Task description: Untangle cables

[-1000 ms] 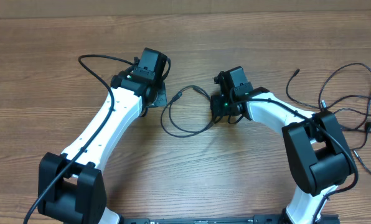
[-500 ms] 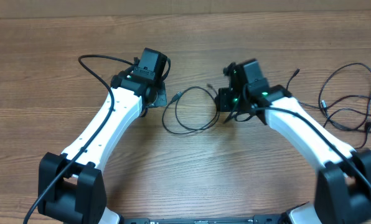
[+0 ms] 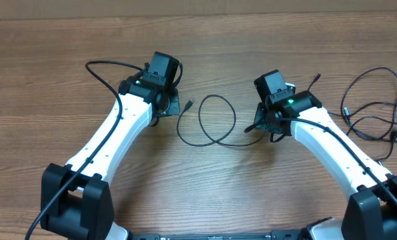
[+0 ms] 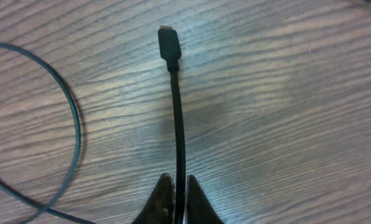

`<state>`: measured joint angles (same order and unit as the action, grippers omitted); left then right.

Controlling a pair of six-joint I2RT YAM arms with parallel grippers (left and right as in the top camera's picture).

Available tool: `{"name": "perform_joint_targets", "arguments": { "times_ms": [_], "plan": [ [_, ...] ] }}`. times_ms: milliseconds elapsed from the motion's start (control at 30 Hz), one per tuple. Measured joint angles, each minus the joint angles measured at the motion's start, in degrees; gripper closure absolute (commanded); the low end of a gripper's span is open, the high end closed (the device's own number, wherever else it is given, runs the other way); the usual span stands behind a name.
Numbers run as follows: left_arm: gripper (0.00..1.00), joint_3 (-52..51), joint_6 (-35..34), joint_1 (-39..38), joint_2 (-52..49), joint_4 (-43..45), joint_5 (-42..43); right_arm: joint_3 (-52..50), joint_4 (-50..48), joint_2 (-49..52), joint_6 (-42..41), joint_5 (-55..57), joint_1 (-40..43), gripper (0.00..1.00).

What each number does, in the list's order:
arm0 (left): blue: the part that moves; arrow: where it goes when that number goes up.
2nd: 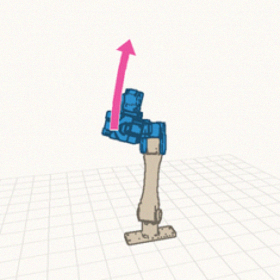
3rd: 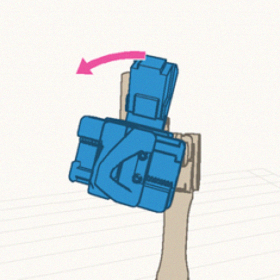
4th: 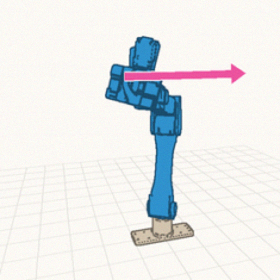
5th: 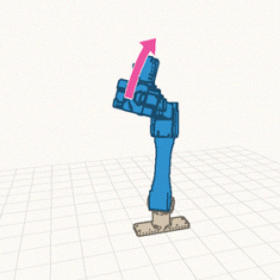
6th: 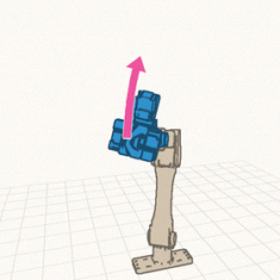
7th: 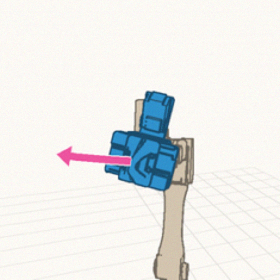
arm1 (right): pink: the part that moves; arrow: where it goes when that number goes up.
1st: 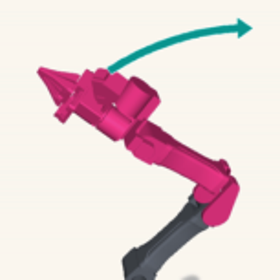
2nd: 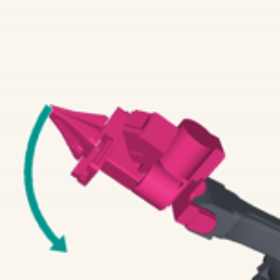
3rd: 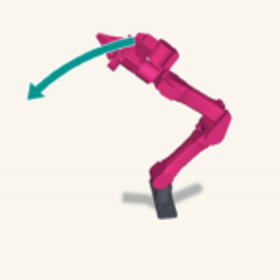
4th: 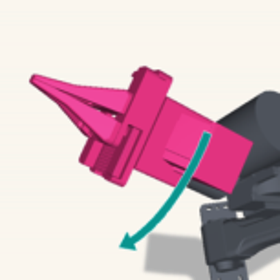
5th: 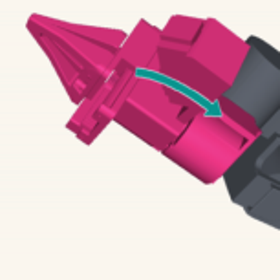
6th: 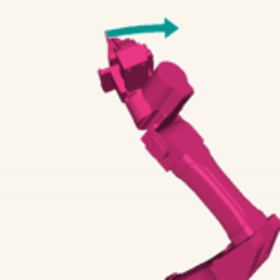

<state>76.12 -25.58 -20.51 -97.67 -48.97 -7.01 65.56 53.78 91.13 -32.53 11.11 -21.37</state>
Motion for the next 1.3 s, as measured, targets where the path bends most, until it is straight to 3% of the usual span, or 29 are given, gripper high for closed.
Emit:
{"name": "perform_joint_targets", "arguments": {
  "times_ms": [100, 300, 667, 933, 1033, 1300],
  "plan": [
    [0.87, 0.0, 0.0, 0.0, 0.0, 0.0, 1.2, 0.0, 0.0, 0.0, -0.9, -3.0, 0.0, 0.5],
    [0.86, -1.9, 0.0, 0.0, 0.0, 0.0, 0.9, -0.3, -3.0, 0.0, -1.4, -12.3, 0.0, 0.38],
    [0.78, -4.6, -0.5, 0.0, 0.0, 0.8, -1.4, -1.4, -8.1, 5.9, -1.8, -18.3, -3.0, 0.41],
    [0.72, -4.9, -1.5, 0.8, 0.0, 0.7, -3.6, -1.6, -12.7, 14.1, -7.4, -18.7, -4.0, 0.42],
    [0.72, -4.9, -1.9, 2.5, 0.0, 0.8, -3.6, -1.6, -15.2, 14.8, -8.5, -18.8, -4.0, 0.49],
    [0.73, -5.0, -2.0, 3.7, 0.0, 0.8, -3.5, -1.6, -17.2, 14.9, -12.2, -18.8, -4.3, 0.56]
  ]
}}
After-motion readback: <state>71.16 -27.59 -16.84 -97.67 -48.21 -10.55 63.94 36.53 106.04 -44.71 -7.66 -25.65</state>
